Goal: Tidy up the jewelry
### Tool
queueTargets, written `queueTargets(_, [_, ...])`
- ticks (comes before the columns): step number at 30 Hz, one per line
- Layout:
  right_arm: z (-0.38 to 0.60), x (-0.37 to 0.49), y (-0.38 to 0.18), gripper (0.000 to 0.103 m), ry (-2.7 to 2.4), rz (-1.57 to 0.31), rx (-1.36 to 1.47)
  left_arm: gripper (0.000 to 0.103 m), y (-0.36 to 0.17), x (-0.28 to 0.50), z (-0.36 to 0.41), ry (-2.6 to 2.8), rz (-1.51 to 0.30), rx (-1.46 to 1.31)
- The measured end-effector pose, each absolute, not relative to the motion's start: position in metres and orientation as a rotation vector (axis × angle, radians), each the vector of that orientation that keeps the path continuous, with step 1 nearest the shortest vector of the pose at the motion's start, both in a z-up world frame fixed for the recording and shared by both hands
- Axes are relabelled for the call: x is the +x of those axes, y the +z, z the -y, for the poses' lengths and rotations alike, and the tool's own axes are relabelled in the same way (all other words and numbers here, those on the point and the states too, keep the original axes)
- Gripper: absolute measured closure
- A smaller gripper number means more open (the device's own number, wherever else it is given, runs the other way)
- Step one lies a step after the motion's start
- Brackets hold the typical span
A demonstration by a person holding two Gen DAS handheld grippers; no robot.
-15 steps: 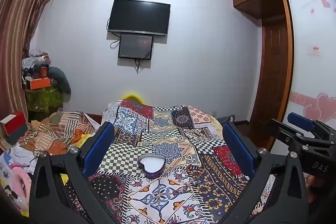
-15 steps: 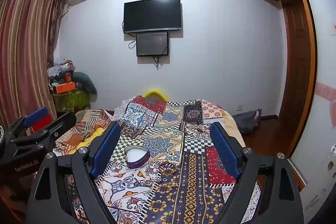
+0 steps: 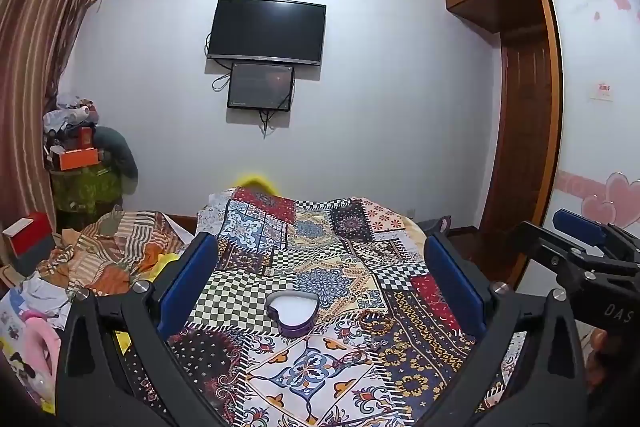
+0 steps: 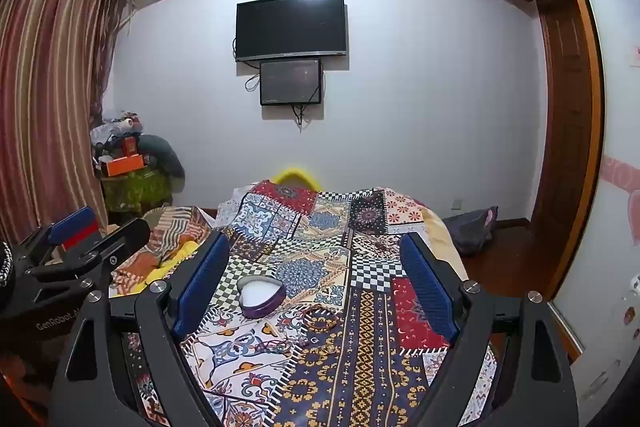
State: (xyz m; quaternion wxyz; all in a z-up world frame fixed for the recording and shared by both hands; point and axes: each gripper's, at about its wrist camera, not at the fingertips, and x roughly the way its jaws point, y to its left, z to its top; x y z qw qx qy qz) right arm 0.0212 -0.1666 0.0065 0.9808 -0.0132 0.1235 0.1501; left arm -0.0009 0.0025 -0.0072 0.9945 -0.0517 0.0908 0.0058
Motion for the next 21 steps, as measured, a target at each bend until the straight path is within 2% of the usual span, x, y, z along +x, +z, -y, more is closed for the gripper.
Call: queueTargets(21, [0.1696, 0.023, 0.0034, 0.018, 0.294, -0.264, -0.01, 0.0, -0.0101, 0.0051, 0.0008, 0.007, -0.201, -0.1])
